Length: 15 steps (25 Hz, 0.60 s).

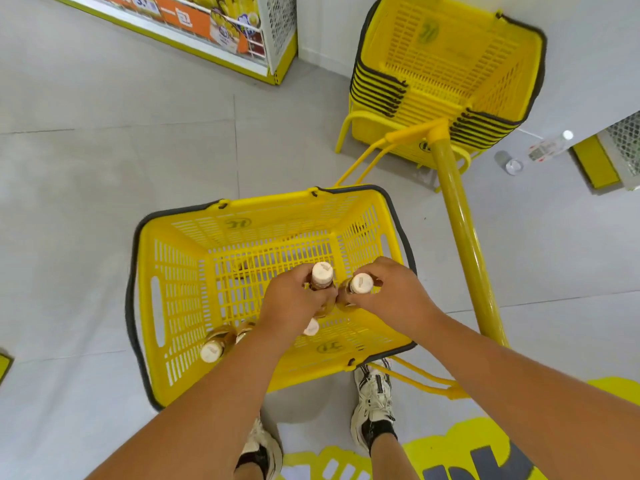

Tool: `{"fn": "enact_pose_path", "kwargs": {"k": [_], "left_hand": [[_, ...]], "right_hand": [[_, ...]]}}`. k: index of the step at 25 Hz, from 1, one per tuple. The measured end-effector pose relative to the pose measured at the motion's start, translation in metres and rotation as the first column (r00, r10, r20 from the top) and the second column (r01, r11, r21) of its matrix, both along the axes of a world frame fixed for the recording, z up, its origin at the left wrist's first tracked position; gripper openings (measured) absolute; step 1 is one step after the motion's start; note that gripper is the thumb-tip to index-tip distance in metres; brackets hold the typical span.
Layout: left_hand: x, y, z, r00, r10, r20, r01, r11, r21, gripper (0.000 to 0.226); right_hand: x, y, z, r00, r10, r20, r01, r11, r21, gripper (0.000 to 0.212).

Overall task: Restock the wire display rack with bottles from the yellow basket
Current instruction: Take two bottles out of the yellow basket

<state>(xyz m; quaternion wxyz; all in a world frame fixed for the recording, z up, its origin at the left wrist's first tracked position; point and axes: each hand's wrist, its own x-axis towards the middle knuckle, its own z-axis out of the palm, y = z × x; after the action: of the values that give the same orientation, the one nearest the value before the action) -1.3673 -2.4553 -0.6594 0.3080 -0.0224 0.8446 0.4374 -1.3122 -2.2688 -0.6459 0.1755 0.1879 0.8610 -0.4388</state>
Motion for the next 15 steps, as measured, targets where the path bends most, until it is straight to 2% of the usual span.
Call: {"fn": "enact_pose_path", "kwargs": {"k": [4,10,13,15], "left_hand": [[-0.008,-0.026,0.086,0.993,0.108,-0.053,-0.101,0.987,0.126,0.034],[-0.013,-0.068,0.281,0.975,0.16,-0.156,-0.109,0.951,0.289,0.02],[-0.015,-0.085,0.381,0.946,0.236,-0.22,-0.14,0.915,0.378,0.031],[-0.016,-0.104,0.444,0.923,0.259,-0.286,-0.123,0.9,0.419,0.026]], "right_hand": [[0.0,-0.014,0.09,0.982,-0.11,-0.155,0.082,0.982,-0.172,0.032],[-0.009,-0.06,0.284,0.892,-0.324,-0.315,0.199,0.907,-0.372,0.036],[-0.02,-0.078,0.382,0.837,-0.392,-0.383,0.223,0.882,-0.414,0.037],[-0.022,-0.09,0.449,0.81,-0.362,-0.461,0.176,0.901,-0.397,0.031]]}}
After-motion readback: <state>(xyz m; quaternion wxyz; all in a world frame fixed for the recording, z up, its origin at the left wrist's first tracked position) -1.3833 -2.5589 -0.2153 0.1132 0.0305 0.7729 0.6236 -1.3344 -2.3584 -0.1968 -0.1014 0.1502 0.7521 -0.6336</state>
